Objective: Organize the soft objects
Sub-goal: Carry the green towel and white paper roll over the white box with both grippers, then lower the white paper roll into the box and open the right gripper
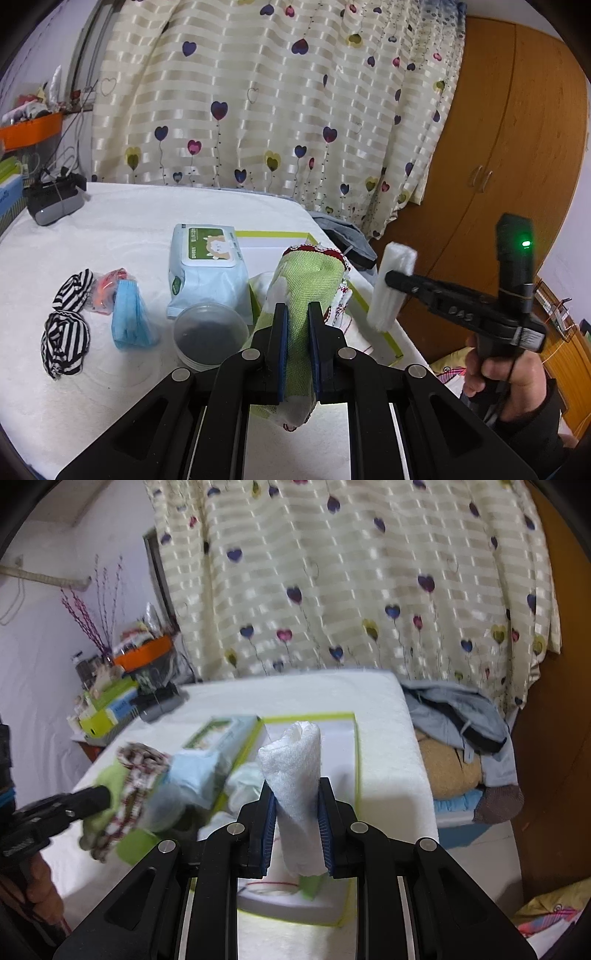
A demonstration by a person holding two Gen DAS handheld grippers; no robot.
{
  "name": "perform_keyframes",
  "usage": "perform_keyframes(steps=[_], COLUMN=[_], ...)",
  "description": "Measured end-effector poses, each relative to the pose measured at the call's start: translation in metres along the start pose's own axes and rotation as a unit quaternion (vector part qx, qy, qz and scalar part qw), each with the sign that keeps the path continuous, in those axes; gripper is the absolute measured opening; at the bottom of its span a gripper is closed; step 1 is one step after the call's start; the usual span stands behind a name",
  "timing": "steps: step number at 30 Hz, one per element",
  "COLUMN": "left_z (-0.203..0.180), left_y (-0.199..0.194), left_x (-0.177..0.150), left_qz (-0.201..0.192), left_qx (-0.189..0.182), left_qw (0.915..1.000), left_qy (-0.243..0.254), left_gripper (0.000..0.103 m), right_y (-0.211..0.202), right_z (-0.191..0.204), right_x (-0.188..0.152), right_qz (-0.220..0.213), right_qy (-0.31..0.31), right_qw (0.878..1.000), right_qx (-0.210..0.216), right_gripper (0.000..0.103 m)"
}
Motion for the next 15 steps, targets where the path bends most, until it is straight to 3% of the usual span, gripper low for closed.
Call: perform_keyframes(steps=[8, 15], left_z=[0.006, 0.007], left_y=[0.01, 0.017], left_x=[0.0, 0.002], left_qz=[0.009, 0.012], left_qx=[-0.001, -0.003], left_qw=[0.9999, 0.9999], left_qy=[-0.005, -0.005], left_gripper=[0.01, 0.01], right_y=[0.048, 0.053], right_z=[-0.003, 0.0], right_x=[-0.017, -0.015], right_qz=[0.084, 0.072], right_qy=[-0.006, -0.008], right_qw=[0.996, 0.997], right_qx=[-0.02, -0.013], right_gripper=[0.022, 0.026])
Point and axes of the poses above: each gripper's, at about its wrist camera, not at the fingertips, and y roughly the way its jaws point, z to its left, x to its top, the point moved 3 cm from there along y, roughly the way its jaws point, and after that the axes turned 15 degrees about -x, right-handed, at the moved point
